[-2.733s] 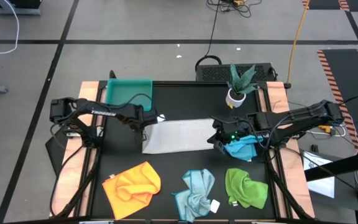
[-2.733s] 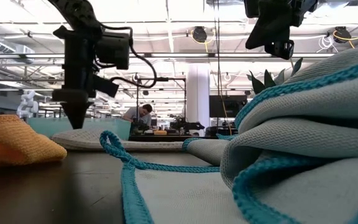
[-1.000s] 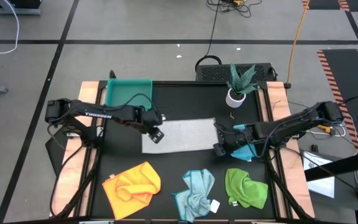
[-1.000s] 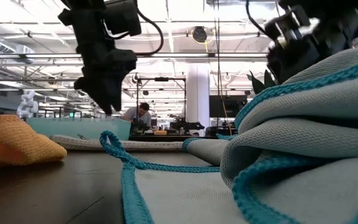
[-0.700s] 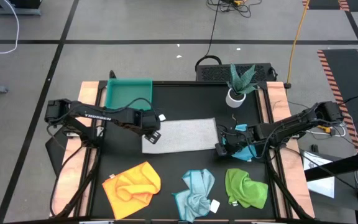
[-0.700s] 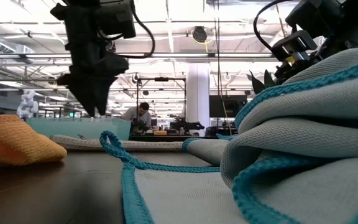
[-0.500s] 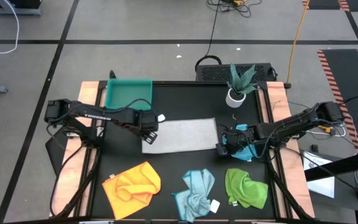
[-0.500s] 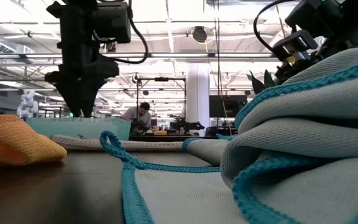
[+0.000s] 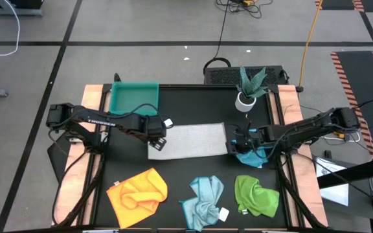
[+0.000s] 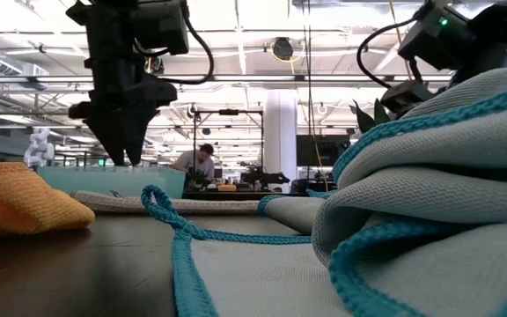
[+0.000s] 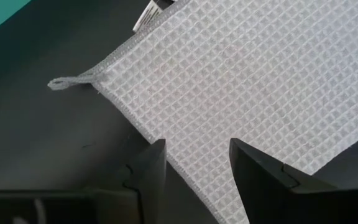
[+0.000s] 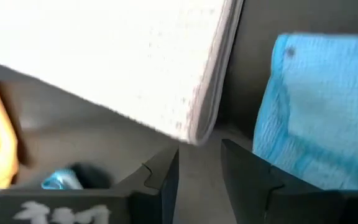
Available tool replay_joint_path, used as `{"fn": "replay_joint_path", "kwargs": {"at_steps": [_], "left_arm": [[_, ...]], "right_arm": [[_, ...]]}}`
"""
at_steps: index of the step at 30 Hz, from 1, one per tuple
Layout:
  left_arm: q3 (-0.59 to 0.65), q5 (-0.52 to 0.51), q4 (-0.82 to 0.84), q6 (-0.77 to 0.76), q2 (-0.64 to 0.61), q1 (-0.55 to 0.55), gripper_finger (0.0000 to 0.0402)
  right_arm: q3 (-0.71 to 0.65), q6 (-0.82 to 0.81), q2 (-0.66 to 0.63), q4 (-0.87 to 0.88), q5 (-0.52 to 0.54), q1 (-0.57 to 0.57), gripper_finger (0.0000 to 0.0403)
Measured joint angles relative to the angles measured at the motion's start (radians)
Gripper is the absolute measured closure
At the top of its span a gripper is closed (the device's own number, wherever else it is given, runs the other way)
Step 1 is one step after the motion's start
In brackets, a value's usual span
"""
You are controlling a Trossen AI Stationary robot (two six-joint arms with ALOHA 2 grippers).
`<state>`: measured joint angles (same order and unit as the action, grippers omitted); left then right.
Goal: Fold microfiber towels
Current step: Fold the gray microfiber towel
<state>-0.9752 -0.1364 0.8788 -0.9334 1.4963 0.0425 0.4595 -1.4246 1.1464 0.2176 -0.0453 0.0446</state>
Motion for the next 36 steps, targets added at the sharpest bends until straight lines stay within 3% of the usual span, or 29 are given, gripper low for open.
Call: {"fn": "replay_joint_path", "kwargs": {"at_steps": [8,17,23,26,31,36], "left_arm": [[0.0,0.0,-0.008,0.009,0.0,0.0,0.0224],[0.0,0.002,-0.008,0.014,0.0,0.0,0.0224],[0.0,0.017,-0.011,0.014,0.0,0.0,0.0224],[0.0,0.032,-0.013,0.007,0.003,-0.006,0.0224],[0.033,0.04,-0.065,-0.009,0.008,-0.04,0.0224],[0.094,0.059,-0.149,-0.073,0.009,-0.077,0.0225]], "right_arm": [[0.0,0.038,0.062,-0.042,-0.008,-0.027,0.0291],[0.003,0.072,0.191,-0.217,-0.049,-0.051,0.0291],[0.003,0.102,0.197,-0.222,-0.068,-0.084,0.0294],[0.002,0.127,0.198,-0.22,-0.065,-0.095,0.0317],[0.001,0.179,0.199,-0.217,-0.057,-0.103,0.0391],[0.001,0.183,0.199,-0.216,-0.056,-0.103,0.0398]]}}
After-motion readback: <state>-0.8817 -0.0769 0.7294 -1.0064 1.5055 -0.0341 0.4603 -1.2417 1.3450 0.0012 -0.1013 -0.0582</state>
